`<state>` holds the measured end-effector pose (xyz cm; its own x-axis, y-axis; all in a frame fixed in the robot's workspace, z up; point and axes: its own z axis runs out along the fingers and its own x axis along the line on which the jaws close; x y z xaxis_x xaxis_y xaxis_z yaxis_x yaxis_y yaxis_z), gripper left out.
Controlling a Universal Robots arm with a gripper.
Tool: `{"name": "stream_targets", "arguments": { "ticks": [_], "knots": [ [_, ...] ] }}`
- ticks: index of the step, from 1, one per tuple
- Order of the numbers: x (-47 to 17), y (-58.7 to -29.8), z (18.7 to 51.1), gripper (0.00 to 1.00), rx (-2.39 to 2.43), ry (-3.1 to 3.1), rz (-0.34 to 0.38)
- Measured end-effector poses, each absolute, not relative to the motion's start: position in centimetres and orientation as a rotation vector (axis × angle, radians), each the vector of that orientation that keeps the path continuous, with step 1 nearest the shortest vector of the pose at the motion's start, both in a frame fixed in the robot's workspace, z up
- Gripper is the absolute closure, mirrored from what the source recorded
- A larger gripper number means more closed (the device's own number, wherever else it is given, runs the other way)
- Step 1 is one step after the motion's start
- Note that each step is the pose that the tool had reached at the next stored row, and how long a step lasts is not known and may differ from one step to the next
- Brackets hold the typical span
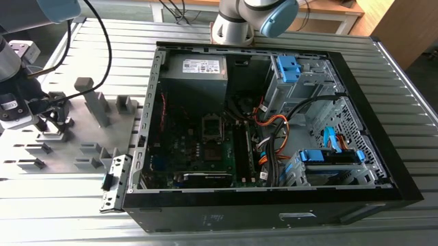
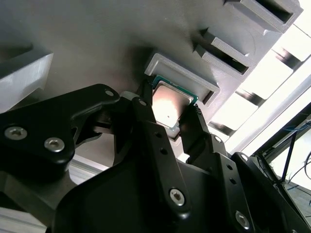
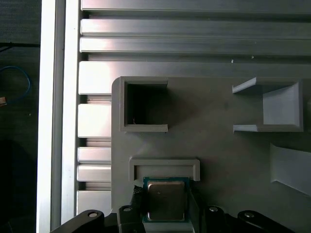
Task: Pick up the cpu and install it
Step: 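Pick up the cpu and move it towards the insertion slot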
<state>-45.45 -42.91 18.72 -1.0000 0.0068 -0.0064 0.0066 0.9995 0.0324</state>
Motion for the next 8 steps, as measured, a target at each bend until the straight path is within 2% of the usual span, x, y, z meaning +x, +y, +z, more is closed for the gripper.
{"name": "stream_targets", "arguments": {
  "ticks": [6, 7, 8],
  "knots": [
    [-45.45, -42.91, 18.72, 0.52, 0.01, 3.135, 0.051],
    [-45.45, -42.91, 18.71, 0.45, 0.01, 3.135, 0.051],
    [-45.45, -42.91, 18.71, 0.45, 0.01, 3.135, 0.051]
  ]
}}
